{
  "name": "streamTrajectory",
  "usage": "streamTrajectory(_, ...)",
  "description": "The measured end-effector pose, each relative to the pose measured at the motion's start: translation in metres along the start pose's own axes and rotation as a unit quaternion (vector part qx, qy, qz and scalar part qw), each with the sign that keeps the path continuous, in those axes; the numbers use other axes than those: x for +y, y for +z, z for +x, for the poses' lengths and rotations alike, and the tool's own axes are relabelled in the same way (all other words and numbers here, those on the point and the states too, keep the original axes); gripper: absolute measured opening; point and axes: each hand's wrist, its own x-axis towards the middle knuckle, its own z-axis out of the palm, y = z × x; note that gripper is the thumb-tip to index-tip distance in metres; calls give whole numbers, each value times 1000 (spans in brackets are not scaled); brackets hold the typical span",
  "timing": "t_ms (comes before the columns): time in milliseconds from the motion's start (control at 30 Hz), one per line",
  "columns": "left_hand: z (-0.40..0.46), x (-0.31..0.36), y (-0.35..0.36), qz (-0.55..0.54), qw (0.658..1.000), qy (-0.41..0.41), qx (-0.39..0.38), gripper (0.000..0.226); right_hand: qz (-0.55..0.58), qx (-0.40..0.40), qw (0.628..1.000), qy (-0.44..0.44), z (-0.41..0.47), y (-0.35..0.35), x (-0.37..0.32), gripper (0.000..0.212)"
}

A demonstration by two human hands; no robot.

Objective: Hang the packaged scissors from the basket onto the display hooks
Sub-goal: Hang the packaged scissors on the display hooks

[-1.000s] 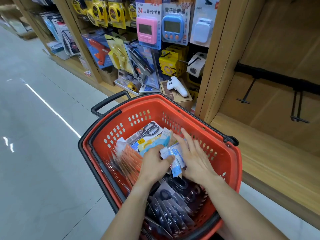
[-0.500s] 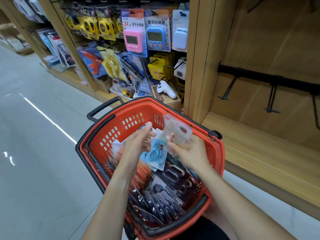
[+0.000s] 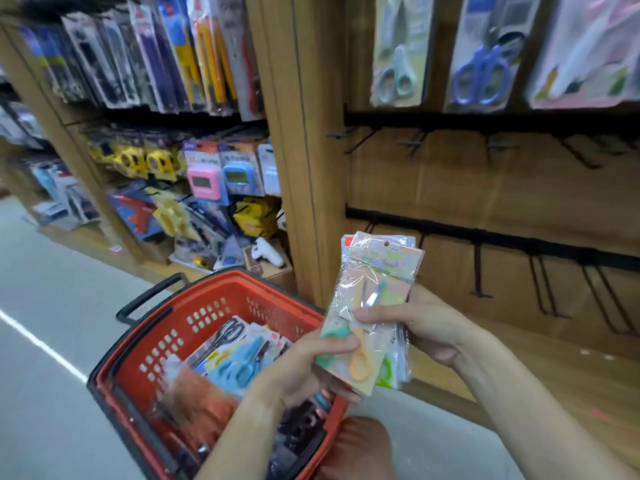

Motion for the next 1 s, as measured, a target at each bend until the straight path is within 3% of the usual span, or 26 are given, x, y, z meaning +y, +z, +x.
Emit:
streamTrajectory(167, 27, 9, 86, -61, 997, 34, -35, 38, -11, 181, 980, -80, -51, -47, -17, 79)
streamTrajectory(300, 49, 16, 141, -42, 996, 58, -57, 59, -22, 274, 951, -140, -95, -77, -24, 51)
streamTrajectory(433, 66, 27, 190, -17, 988, 104, -114, 59, -50, 389, 898, -200, -137, -108, -33, 37)
streamTrajectory(567, 83, 37, 228, -42, 984, 88, -148, 67, -7, 442, 869, -223, -167, -136, -38, 38)
streamTrajectory(700, 97, 39, 260, -66, 982, 60, -168, 49, 16, 468, 855, -222, -194, -165, -39, 38)
streamTrajectory(1000, 102, 57, 317, -37, 980, 85, -179, 36, 7, 486, 842, -233, -232, -201, -62, 37)
